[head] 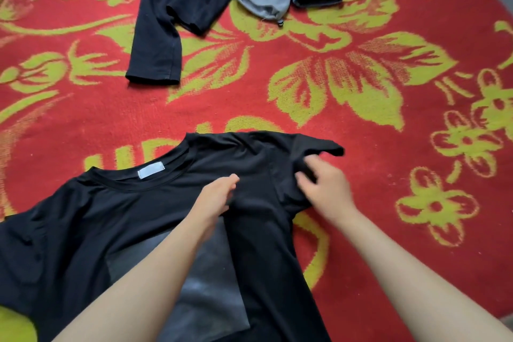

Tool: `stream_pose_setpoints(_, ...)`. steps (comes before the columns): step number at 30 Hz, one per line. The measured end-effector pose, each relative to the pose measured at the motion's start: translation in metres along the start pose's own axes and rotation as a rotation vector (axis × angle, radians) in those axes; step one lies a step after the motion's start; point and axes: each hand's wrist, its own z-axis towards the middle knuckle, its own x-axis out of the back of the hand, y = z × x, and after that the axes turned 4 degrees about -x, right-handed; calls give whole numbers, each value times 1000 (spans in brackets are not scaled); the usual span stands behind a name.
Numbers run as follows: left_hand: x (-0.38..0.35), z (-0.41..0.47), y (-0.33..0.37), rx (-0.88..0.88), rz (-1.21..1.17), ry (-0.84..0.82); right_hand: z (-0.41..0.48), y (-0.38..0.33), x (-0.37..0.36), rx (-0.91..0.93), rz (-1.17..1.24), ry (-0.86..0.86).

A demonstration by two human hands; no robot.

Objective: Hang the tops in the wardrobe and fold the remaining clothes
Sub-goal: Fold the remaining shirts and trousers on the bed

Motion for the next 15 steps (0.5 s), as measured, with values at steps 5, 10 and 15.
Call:
stream_pose_setpoints(5,27,1,-12,192,-709,36,-63,-21,-58,684,-453,-288)
stream_pose_setpoints(10,39,-1,-29,166,-347,122,-83,-6,-80,535,-516,-344)
stream_pose_setpoints(15,36,-2,-36,7,90,266,-95,20,-82,453,-671,-364)
